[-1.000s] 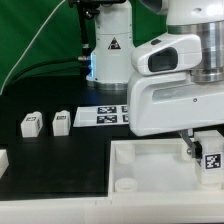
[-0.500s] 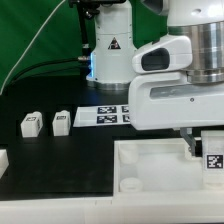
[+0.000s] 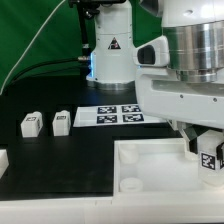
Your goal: Assemble one leg
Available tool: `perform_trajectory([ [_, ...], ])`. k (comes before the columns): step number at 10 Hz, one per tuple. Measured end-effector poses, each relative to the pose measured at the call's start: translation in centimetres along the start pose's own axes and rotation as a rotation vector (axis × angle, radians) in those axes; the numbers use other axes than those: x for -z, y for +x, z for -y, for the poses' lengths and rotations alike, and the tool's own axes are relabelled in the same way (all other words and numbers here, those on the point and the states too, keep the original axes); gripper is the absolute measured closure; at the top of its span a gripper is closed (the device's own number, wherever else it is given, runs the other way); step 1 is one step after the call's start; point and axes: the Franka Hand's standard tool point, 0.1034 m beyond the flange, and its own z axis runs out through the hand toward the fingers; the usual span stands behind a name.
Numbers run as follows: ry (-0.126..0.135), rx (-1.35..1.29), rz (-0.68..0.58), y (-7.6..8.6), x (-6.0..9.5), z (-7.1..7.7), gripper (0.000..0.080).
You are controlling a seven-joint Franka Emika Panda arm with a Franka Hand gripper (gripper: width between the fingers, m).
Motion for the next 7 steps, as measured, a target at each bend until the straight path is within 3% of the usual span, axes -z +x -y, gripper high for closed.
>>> perform_trajectory([
  [4,-0.009,-0.341,0.006,-0.2,0.0,-0.2,0.0506],
  [5,-0.009,-0.340,0.007,-0.6,-0.1,0.0,0.0429],
  [6,-0.009,-0.341,0.009,-1.1,-0.2,0.2,0.0429],
  [7,-0.011,-0.337,0.011,-1.6,-0.3,0.4,0.0286],
])
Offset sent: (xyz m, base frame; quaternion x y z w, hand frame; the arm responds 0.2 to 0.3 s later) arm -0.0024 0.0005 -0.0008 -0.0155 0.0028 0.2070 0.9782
